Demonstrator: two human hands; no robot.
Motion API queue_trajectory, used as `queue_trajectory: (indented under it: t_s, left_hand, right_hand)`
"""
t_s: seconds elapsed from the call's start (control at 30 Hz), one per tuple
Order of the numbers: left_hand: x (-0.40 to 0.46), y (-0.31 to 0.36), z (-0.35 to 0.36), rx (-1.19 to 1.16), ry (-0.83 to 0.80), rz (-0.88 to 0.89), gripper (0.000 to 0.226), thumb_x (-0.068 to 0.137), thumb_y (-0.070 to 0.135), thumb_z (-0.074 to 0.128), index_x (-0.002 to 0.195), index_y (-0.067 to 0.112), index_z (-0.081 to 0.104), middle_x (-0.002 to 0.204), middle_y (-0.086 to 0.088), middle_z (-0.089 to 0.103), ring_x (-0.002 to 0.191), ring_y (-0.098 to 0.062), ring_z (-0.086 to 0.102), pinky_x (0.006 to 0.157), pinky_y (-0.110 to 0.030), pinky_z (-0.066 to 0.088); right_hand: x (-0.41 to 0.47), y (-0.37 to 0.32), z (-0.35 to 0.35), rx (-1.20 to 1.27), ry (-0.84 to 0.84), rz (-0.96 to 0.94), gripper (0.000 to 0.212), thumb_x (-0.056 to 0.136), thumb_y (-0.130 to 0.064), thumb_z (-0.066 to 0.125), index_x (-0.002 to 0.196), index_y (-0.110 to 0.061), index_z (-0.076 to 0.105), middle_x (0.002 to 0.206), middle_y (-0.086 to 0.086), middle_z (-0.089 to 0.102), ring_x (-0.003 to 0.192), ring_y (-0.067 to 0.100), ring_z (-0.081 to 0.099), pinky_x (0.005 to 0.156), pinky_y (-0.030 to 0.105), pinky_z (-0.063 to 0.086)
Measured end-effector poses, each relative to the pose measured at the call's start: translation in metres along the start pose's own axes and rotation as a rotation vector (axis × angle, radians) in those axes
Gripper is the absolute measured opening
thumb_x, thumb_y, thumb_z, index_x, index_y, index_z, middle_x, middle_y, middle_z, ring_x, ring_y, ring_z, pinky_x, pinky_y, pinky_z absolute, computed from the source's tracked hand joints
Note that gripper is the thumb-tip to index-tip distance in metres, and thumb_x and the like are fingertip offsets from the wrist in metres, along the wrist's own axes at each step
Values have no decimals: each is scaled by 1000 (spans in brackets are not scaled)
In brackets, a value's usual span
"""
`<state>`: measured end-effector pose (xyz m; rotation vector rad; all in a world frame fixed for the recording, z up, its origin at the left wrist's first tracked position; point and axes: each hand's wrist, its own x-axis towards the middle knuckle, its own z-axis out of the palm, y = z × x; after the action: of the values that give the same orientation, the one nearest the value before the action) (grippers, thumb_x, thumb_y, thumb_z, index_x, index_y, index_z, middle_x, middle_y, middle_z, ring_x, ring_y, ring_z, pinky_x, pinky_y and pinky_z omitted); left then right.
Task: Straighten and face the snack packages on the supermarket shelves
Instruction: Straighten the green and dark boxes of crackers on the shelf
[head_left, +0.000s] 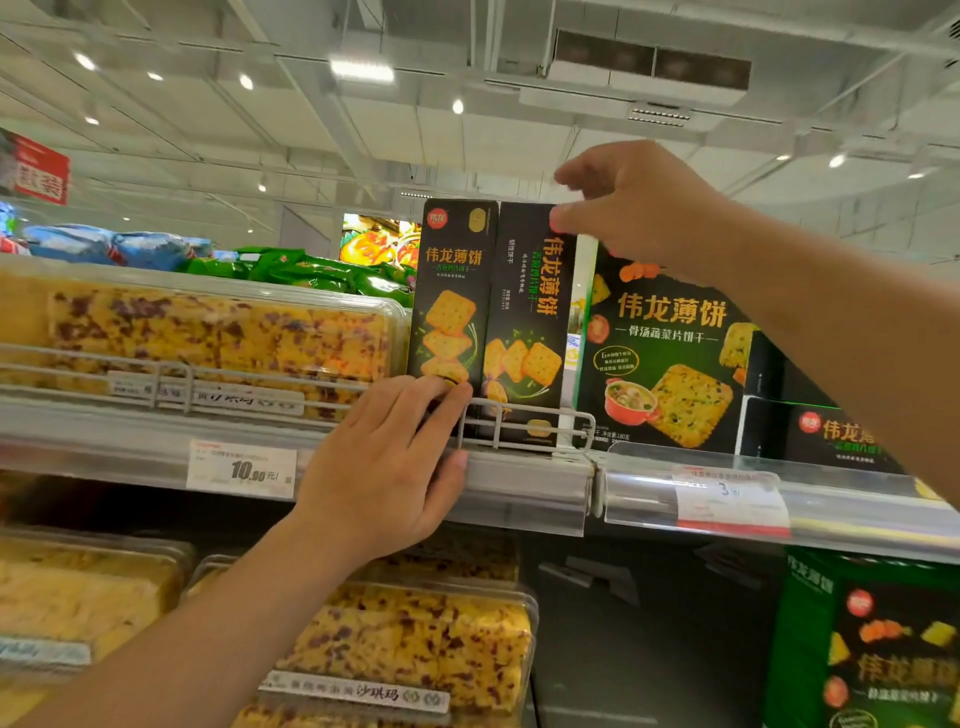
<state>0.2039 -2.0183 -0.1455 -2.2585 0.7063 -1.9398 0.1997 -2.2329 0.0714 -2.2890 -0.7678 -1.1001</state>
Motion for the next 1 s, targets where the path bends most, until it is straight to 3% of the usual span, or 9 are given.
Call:
queue_trajectory:
  t_s: [0.1, 0.17, 0.27, 0.37, 0.53, 0.67, 0.83, 1.0]
  left_hand:
    - [0, 1, 1, 2, 1, 0, 50, 95, 30, 48, 131, -2, 57, 119, -18, 58, 109, -34, 53, 96, -42, 43]
    - [1, 1, 1, 14, -2, 6, 50, 94, 30, 48, 132, -2, 56, 119, -18, 58, 108, -34, 53, 95, -42, 43]
    - [1, 1, 0, 21, -12, -2, 51, 93, 30, 48, 132, -2, 56, 119, -17, 56, 108, -34, 53, 94, -43, 44]
    - [1, 1, 0, 12, -28, -8, 51, 93, 30, 49, 132, -2, 56, 120, -17, 57, 109, -34, 54, 95, -43, 44]
    - [1, 3, -3, -1, -44, -21, 52, 93, 30, 48, 132, -2, 56, 119, -17, 59, 108, -34, 55, 94, -42, 45]
    - [3, 6, -3, -24, -22, -41, 50, 93, 30, 47, 129, -3, 58, 116, -17, 59, 106, -34, 55, 92, -41, 44]
    - [5, 12, -5, -58, -24, -80, 49, 92, 28, 46, 126, -5, 61, 114, -19, 60, 104, -36, 55, 91, -44, 44]
    - [12, 33, -7, -147, 11, -125, 47, 89, 21, 47, 127, -4, 60, 115, -19, 60, 108, -37, 54, 98, -51, 42]
  right_hand:
    - [-3, 13, -17, -160, 118, -18, 46, 91, -20, 59, 137, -24, 51, 138, -3, 53, 125, 18, 49, 87, 23, 36]
    - [-7, 24, -23, -392, -8, 66, 58, 89, -30, 61, 143, -22, 41, 141, 6, 50, 123, 27, 50, 84, 31, 41]
    - [-18, 31, -19, -573, -242, 141, 59, 86, -48, 62, 133, -19, 44, 120, 8, 62, 99, 26, 60, 81, 39, 53]
    - [-23, 33, -20, -624, -179, 38, 48, 82, -43, 65, 121, -18, 51, 108, 5, 64, 92, 24, 59, 83, 43, 53]
    - [-27, 23, -46, -641, -178, 33, 74, 64, -59, 77, 122, -31, 39, 103, 2, 60, 92, 24, 53, 85, 42, 46]
    - [-39, 13, -63, -569, -257, 92, 83, 61, -51, 84, 125, -30, 36, 110, 4, 62, 84, 24, 61, 70, 39, 54]
    - [-66, 0, -83, -588, -126, -37, 83, 65, -44, 84, 134, -28, 40, 123, 5, 61, 95, 26, 60, 76, 41, 54]
    - [-113, -21, -115, -622, 62, -160, 83, 62, -45, 84, 132, -28, 44, 123, 3, 61, 107, 29, 56, 87, 40, 41]
